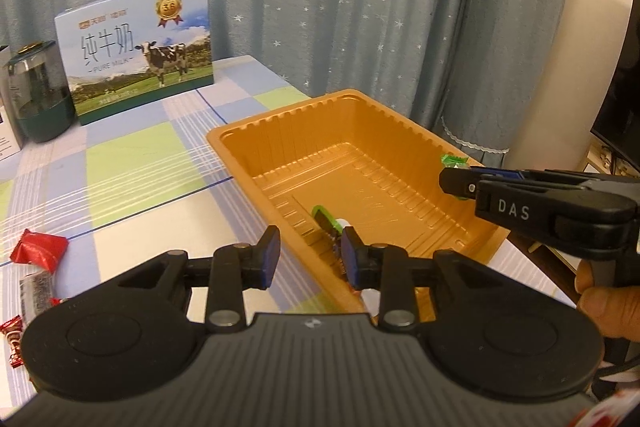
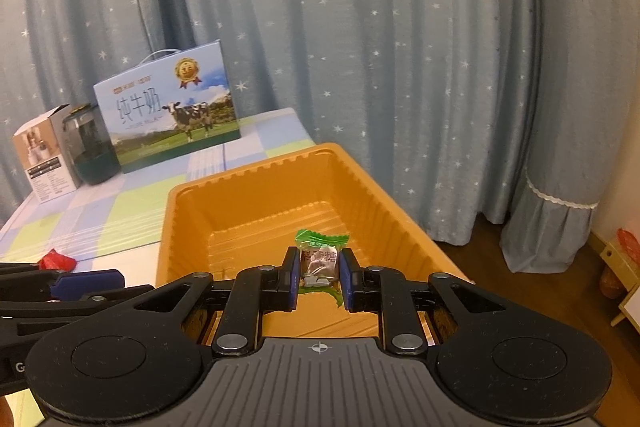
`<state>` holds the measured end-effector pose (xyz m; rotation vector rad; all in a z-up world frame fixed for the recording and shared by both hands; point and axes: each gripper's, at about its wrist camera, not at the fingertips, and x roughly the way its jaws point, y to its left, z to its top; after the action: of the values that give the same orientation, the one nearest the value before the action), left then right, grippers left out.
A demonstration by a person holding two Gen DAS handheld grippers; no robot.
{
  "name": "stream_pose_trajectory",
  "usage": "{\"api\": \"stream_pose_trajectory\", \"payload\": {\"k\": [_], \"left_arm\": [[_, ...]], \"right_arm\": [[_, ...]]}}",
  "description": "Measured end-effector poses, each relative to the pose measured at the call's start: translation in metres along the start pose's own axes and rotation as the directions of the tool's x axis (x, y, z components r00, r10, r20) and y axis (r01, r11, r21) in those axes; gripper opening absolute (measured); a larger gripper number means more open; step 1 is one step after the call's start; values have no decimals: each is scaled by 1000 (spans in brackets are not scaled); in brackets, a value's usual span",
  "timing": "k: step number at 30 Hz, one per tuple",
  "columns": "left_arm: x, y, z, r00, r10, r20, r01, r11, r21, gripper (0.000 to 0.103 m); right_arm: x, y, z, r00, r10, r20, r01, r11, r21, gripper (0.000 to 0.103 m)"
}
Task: Organize snacks
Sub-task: 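Carry both snacks over the orange tray and open both tools to drop them, then grasp the red candy bag with the left tool while the right tool grasps the yellow candy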
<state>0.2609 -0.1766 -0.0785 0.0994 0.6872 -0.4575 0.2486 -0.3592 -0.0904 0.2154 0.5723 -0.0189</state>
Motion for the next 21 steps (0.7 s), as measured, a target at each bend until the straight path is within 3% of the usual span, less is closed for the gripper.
{"api": "stream_pose_trajectory", "payload": {"k": [4,5,6,7,21], "left_arm": [[-6,7,-2,1000,19,18,-18,1000,-12,36],[-8,9,-4,1000,23,18,-22,1000,-16,37],[-9,11,-5,999,27,21,-26,999,-19,41],[-10,13,-6,999,29,22,-29,999,-20,42],[-59,50,-36,994,108,24,-105,990,-93,57]], "right_arm": [[1,1,1,1000,20,12,-20,1000,16,24],[1,2,1,1000,15,17,-15,1000,14,38],[0,2,1,1000,15,22,-15,1000,19,63],[-2,2,0,999,22,34,-23,999,31,70],[-32,26,-12,995,65,82,-64,998,-17,70]]}}
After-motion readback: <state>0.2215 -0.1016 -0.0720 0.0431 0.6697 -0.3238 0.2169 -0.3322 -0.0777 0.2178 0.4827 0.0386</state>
